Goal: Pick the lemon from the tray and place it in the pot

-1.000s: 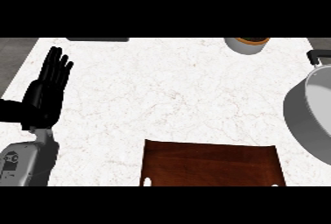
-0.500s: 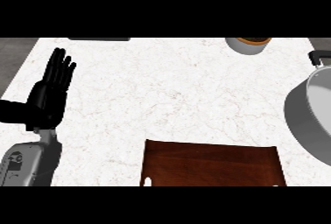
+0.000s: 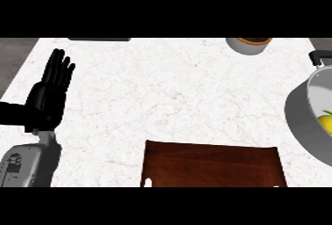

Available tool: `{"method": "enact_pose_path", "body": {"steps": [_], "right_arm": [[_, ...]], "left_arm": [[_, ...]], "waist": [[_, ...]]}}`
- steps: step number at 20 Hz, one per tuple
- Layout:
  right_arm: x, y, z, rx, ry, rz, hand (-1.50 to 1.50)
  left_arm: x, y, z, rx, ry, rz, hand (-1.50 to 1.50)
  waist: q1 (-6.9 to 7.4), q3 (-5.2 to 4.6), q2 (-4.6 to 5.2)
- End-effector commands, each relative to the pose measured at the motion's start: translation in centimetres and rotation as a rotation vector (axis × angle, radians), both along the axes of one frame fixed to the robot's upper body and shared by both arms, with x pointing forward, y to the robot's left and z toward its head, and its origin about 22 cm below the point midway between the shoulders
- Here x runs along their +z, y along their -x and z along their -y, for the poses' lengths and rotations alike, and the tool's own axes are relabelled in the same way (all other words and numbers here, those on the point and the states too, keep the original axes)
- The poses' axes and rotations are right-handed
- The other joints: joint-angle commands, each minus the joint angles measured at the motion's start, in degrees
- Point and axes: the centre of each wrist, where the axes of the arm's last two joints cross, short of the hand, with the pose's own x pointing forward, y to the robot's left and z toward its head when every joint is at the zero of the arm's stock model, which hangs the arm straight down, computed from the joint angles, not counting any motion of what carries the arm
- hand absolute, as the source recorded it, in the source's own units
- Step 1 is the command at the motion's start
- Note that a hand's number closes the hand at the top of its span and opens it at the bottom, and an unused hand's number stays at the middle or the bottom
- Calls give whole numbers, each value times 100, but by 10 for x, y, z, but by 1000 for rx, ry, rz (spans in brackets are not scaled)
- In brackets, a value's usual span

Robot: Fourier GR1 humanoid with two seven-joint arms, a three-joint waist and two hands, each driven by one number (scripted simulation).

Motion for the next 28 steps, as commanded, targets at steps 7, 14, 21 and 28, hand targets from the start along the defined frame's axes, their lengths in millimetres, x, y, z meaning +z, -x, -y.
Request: {"method": "enact_pose_path", "body": {"steps": [7,14,21,28], "right_arm": [[10,-20,6,20,-411,139,-150],[34,11,52,-65,-639,158,-150],[54,39,82,-111,-719,261,-150],[55,66,97,-178,-738,315,-150]], "left_arm": [[6,-4,-3,37,22,-10,0],[0,0,-13,7,-8,3,0],[-7,-2,10,-6,9,6,0],[6,0,-3,-7,6,17,0]], "waist": [[-86,-8,-21],[-91,-5,-16],[-11,22,46],[57,46,52]]}}
